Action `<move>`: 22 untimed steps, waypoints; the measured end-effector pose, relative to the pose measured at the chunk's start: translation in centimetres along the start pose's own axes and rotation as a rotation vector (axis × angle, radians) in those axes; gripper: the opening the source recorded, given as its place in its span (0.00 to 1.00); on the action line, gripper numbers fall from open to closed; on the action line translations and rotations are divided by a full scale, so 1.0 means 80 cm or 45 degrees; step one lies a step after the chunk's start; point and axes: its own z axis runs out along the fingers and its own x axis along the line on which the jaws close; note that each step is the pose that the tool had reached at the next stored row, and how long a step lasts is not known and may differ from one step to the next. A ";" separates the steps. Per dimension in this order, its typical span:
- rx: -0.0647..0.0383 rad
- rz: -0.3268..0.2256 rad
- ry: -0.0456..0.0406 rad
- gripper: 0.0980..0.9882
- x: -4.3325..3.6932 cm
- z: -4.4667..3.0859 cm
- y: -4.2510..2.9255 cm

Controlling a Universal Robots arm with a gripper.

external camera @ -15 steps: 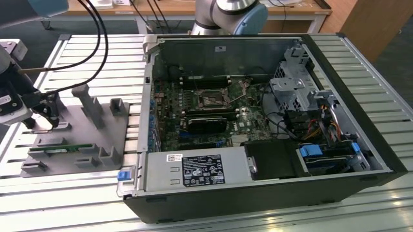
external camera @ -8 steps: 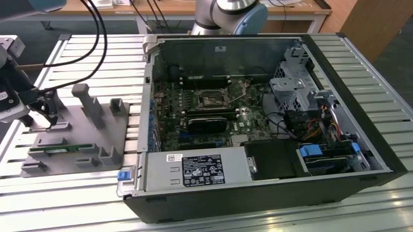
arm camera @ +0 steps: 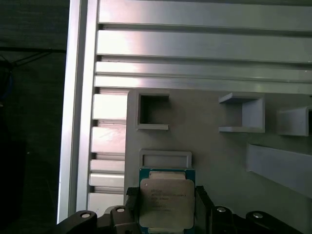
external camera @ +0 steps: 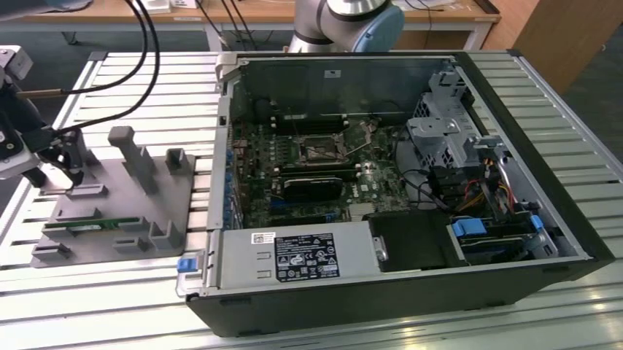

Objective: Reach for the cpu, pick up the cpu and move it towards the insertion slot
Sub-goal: 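Pick up the cpu and move it towards the insertion slot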

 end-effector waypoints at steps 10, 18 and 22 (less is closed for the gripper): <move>0.000 0.000 0.000 0.50 0.000 -0.0149 0.0008; 0.000 0.000 0.000 0.50 0.000 -0.0237 0.0013; 0.001 0.000 0.000 0.50 0.000 -0.0272 0.0016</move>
